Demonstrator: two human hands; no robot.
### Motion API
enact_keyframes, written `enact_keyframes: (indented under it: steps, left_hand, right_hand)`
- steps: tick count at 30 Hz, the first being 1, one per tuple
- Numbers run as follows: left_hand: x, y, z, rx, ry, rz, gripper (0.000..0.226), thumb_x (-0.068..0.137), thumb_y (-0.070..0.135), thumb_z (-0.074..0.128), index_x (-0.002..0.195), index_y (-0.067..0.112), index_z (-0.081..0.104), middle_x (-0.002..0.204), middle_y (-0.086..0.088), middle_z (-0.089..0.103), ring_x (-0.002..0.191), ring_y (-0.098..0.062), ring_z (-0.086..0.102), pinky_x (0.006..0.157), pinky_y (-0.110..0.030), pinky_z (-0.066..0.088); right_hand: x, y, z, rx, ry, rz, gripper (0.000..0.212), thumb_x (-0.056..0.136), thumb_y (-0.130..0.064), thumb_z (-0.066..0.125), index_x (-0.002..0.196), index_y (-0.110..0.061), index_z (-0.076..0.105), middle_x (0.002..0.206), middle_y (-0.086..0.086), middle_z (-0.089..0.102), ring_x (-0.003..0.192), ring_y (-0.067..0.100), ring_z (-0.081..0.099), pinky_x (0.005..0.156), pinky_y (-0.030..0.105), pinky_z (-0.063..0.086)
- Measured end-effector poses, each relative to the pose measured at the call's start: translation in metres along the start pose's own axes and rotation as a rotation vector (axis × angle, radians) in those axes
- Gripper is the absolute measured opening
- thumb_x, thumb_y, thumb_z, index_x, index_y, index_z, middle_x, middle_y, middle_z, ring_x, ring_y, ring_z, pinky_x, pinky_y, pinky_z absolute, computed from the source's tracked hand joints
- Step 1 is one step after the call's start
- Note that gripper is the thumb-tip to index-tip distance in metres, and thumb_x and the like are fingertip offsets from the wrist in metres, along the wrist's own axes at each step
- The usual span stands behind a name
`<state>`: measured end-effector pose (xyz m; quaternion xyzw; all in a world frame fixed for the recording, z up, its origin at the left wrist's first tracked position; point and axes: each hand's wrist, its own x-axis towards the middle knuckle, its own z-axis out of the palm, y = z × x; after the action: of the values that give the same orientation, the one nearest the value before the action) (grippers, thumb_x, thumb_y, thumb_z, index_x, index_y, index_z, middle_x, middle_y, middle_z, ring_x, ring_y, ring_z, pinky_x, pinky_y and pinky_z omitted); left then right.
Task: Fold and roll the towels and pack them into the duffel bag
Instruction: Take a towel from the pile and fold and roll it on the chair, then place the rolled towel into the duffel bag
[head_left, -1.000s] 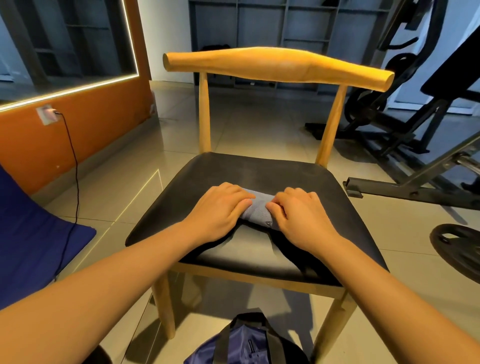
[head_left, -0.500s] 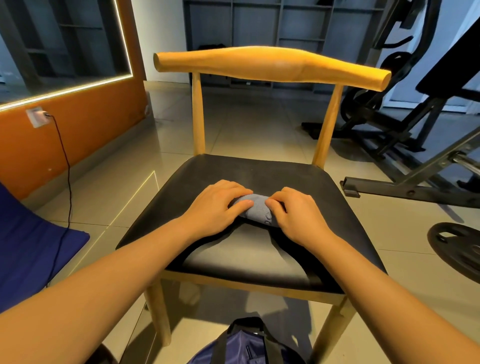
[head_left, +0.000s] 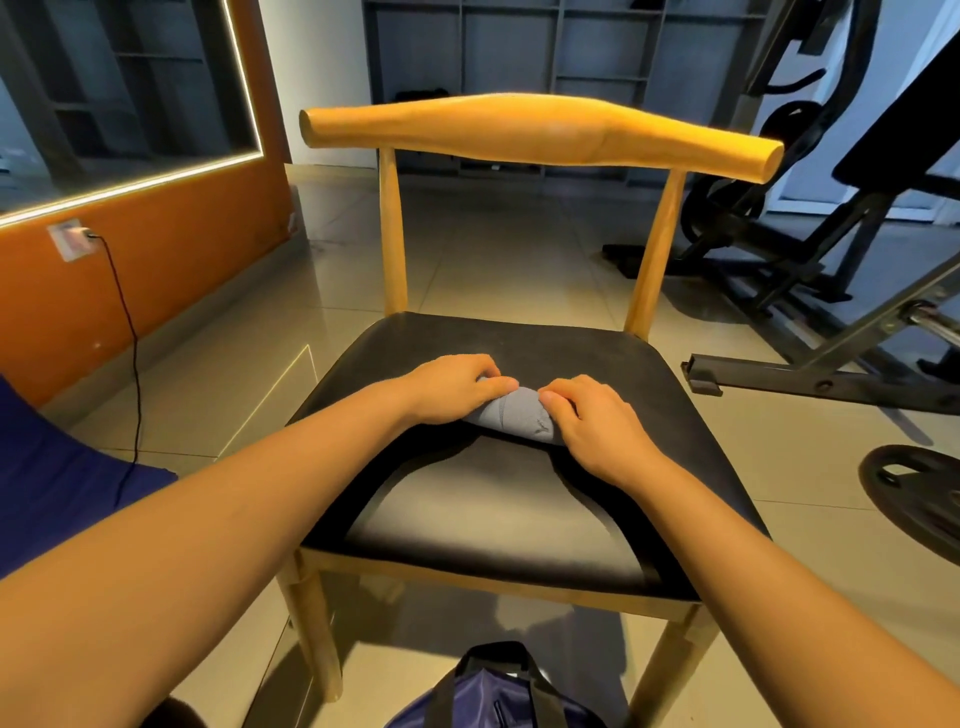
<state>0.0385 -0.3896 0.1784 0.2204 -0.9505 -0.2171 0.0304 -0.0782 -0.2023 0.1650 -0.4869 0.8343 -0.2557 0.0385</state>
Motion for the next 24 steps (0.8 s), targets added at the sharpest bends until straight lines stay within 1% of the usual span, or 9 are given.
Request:
enact_keyframes:
  steps: [4, 7, 10, 14, 16, 18, 20, 22, 24]
  left_hand:
    - [0.013, 0.009, -0.004, 0.059, -0.026, -0.107, 0.06, 0.097, 0.069, 0.038, 0.077, 0.015, 0.055, 0.081, -0.004, 0.057, 0.075, -0.021, 0.052, 0.072, -0.037, 0.041]
    - [0.015, 0.014, -0.004, 0.089, -0.01, -0.155, 0.064, 0.095, 0.07, 0.041, 0.063, 0.016, 0.046, 0.067, -0.003, 0.049, 0.066, -0.021, 0.047, 0.064, -0.034, 0.036]
    - [0.009, 0.016, -0.005, 0.127, 0.019, -0.118, 0.065, 0.093, 0.072, 0.039, 0.062, 0.016, 0.048, 0.066, -0.003, 0.049, 0.067, -0.023, 0.048, 0.063, -0.035, 0.038]
    - [-0.009, 0.017, 0.002, 0.177, 0.129, -0.024, 0.063, 0.099, 0.067, 0.036, 0.076, 0.013, 0.058, 0.074, -0.003, 0.059, 0.069, -0.019, 0.054, 0.068, -0.037, 0.045]
    - [-0.018, 0.02, 0.004, 0.194, 0.19, 0.027, 0.059, 0.099, 0.067, 0.034, 0.079, 0.017, 0.059, 0.075, 0.001, 0.06, 0.07, -0.017, 0.057, 0.07, -0.037, 0.05]
    - [-0.028, 0.024, 0.003, 0.205, 0.235, 0.081, 0.057, 0.1, 0.066, 0.033, 0.08, 0.019, 0.057, 0.073, 0.002, 0.059, 0.069, -0.015, 0.056, 0.066, -0.035, 0.046]
    - [-0.037, 0.029, -0.001, 0.222, 0.28, 0.145, 0.053, 0.102, 0.062, 0.032, 0.078, 0.02, 0.054, 0.071, 0.003, 0.056, 0.067, -0.018, 0.054, 0.062, -0.034, 0.036]
    - [-0.048, 0.034, -0.008, 0.241, 0.325, 0.249, 0.051, 0.104, 0.058, 0.03, 0.079, 0.019, 0.051, 0.071, 0.004, 0.053, 0.069, -0.022, 0.053, 0.064, -0.036, 0.033]
    - [-0.061, 0.042, -0.017, 0.232, 0.318, 0.388, 0.046, 0.107, 0.052, 0.029, 0.078, 0.021, 0.048, 0.069, 0.006, 0.049, 0.068, -0.021, 0.05, 0.066, -0.037, 0.036]
  right_hand:
    - [0.001, 0.001, 0.0, -0.037, 0.005, 0.019, 0.033, 0.108, -0.038, 0.033, 0.102, -0.027, 0.064, 0.1, -0.001, 0.064, 0.096, 0.027, 0.056, 0.086, 0.045, 0.045]
    - [-0.005, 0.0, 0.0, -0.048, 0.014, -0.002, 0.032, 0.108, -0.038, 0.033, 0.112, -0.027, 0.064, 0.103, 0.001, 0.063, 0.097, 0.027, 0.055, 0.085, 0.044, 0.046]
    - [-0.014, -0.002, -0.002, -0.055, 0.024, -0.033, 0.033, 0.108, -0.039, 0.033, 0.123, -0.027, 0.06, 0.105, 0.003, 0.06, 0.098, 0.024, 0.053, 0.087, 0.044, 0.047]
    - [-0.03, -0.004, -0.006, -0.029, 0.039, -0.062, 0.031, 0.108, -0.041, 0.034, 0.125, -0.028, 0.058, 0.107, 0.001, 0.059, 0.099, 0.018, 0.051, 0.086, 0.039, 0.048]
    - [-0.038, -0.007, -0.01, -0.012, 0.037, -0.065, 0.031, 0.108, -0.042, 0.036, 0.126, -0.029, 0.056, 0.109, -0.001, 0.058, 0.102, 0.016, 0.051, 0.088, 0.038, 0.049]
    - [-0.046, -0.011, -0.015, -0.001, 0.03, -0.064, 0.03, 0.107, -0.043, 0.039, 0.128, -0.03, 0.056, 0.111, -0.002, 0.058, 0.106, 0.015, 0.051, 0.091, 0.038, 0.049]
    - [-0.055, -0.015, -0.022, 0.046, 0.004, -0.059, 0.031, 0.105, -0.044, 0.044, 0.13, -0.028, 0.055, 0.117, -0.004, 0.058, 0.109, 0.014, 0.052, 0.094, 0.036, 0.049]
    - [-0.065, -0.018, -0.034, 0.149, -0.061, -0.041, 0.04, 0.101, -0.044, 0.054, 0.136, -0.025, 0.052, 0.123, -0.006, 0.056, 0.111, 0.012, 0.054, 0.094, 0.03, 0.048]
    - [-0.074, -0.021, -0.049, 0.275, -0.157, -0.008, 0.059, 0.094, -0.046, 0.065, 0.145, -0.024, 0.045, 0.129, -0.005, 0.053, 0.113, 0.011, 0.055, 0.091, 0.024, 0.046]
